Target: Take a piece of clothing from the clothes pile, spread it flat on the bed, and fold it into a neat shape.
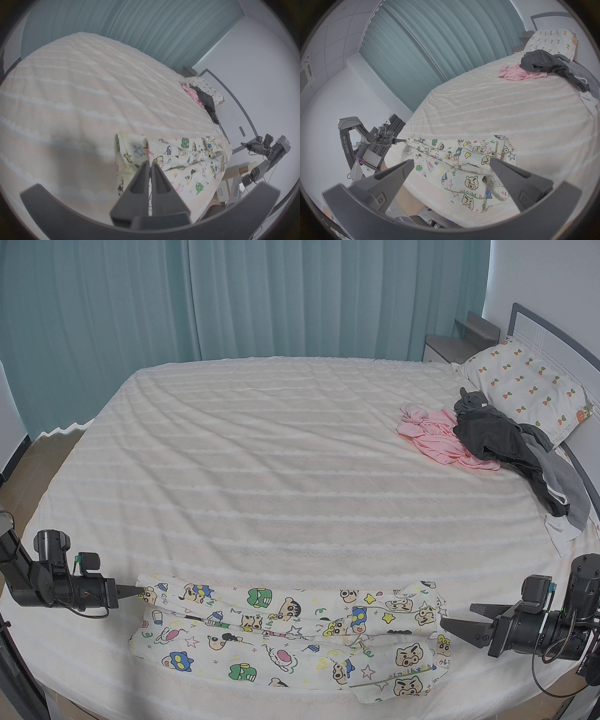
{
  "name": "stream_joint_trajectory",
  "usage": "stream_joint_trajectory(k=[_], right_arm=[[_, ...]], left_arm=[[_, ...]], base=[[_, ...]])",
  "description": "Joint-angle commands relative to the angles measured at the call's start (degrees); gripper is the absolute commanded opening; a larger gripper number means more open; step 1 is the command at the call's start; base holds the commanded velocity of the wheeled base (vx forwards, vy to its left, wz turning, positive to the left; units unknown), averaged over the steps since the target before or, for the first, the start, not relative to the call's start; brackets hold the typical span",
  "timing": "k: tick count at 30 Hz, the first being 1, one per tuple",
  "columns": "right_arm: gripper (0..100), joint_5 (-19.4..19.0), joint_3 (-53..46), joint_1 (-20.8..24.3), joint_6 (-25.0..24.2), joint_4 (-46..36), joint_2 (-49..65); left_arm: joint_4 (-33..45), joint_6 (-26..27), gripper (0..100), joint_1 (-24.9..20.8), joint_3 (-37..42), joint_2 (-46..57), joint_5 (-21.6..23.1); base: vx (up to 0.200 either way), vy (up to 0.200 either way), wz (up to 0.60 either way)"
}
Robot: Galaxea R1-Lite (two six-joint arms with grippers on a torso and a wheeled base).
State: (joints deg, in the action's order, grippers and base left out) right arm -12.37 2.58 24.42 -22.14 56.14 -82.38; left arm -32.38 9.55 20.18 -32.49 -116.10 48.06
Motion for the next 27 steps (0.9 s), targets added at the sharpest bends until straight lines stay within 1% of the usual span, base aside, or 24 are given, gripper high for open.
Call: stream_joint_trajectory(k=[1, 7, 17, 18, 23, 25, 27], right_arm=[[100, 0.0, 0.0, 0.0, 0.0, 0.0, -0.1], [100, 0.0, 0.0, 0.1, 0.0, -0.1, 0.0], [100, 0.0, -0.1, 0.7, 0.1, -0.1, -0.1], [100, 0.0, -0.1, 0.7, 0.1, -0.1, 0.0], [100, 0.0, -0.1, 0.7, 0.1, -0.1, 0.0], [100, 0.0, -0.1, 0.7, 0.1, -0.1, 0.0], [100, 0.0, -0.1, 0.7, 0.1, -0.1, 0.0]], left_arm=[[-0.1, 2.0, 0, 2.2, 2.4, -2.9, 1.8], [-0.1, 5.6, 0, 2.9, 4.0, -6.5, 2.2], [0.0, 5.2, 0, 3.2, 3.8, -9.1, 1.7], [0.1, 5.0, 100, 3.6, 3.8, -9.1, 1.7], [0.1, 4.7, 100, 4.4, 3.8, -8.6, 1.8], [0.1, 4.3, 100, 4.9, 3.4, -6.9, 2.0], [0.1, 1.7, 100, 4.5, 3.0, -4.7, 2.0]], base=[[0.000, 0.000, 0.00], [0.000, 0.000, 0.00], [0.000, 0.000, 0.00], [0.000, 0.000, 0.00], [0.000, 0.000, 0.00], [0.000, 0.000, 0.00], [0.000, 0.000, 0.00]])
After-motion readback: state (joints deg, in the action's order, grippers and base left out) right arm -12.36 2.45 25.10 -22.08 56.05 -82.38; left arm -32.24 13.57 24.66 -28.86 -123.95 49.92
